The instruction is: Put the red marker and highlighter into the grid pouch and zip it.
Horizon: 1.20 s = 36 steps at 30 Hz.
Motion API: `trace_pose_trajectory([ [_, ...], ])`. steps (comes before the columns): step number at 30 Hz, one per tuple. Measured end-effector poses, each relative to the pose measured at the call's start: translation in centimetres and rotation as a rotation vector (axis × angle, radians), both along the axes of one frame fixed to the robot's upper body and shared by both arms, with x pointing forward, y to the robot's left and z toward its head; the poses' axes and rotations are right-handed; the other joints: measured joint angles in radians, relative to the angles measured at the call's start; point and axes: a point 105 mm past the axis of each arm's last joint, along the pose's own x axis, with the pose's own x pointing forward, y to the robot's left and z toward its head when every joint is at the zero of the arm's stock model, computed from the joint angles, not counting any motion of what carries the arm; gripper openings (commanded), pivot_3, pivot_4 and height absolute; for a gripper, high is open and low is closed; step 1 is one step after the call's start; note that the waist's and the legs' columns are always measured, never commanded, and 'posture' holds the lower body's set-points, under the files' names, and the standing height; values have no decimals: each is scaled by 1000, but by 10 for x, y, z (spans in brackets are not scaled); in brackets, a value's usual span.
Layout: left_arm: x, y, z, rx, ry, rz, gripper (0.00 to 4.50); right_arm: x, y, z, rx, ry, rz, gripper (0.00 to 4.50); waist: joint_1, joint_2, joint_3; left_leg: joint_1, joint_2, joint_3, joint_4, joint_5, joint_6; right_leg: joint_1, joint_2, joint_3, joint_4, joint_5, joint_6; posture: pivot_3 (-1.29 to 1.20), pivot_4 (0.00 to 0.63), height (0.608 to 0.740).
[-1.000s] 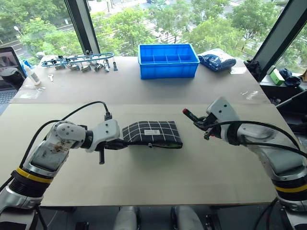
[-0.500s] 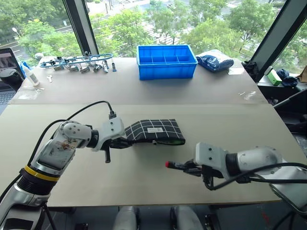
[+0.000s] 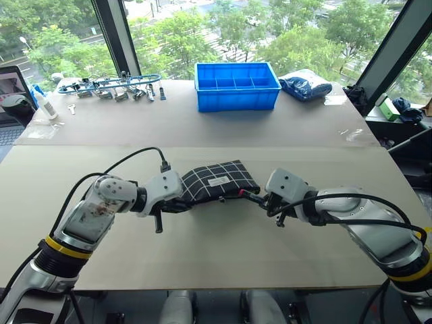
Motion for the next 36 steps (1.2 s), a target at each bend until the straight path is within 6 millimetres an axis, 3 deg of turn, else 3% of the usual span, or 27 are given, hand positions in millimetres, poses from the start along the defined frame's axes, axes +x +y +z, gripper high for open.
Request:
trace_pose_trajectory([
  [8,4,-12,-5,-11,-17,6,0,5,2,-3,-49,-32,-3,463,0,0,0,0,0,0,1,0,0,0,0,0,0,0,0,0,150,740],
  [21,4,-11,-5,-5,-14,4,0,20,-12,-7,-142,-124,-34,463,0,0,0,0,0,0,1,0,0,0,0,0,0,0,0,0,150,740],
  [28,2,-12,-4,-5,-15,-9,0,29,19,-2,-150,-268,86,463,-3,0,0,0,0,1,1,0,0,0,0,0,1,0,0,0,150,740],
  [36,0,-13,-3,-7,-8,-22,0,49,55,3,-378,-696,364,463,-4,0,0,-1,0,3,2,1,-1,-1,0,0,0,0,0,0,150,740],
])
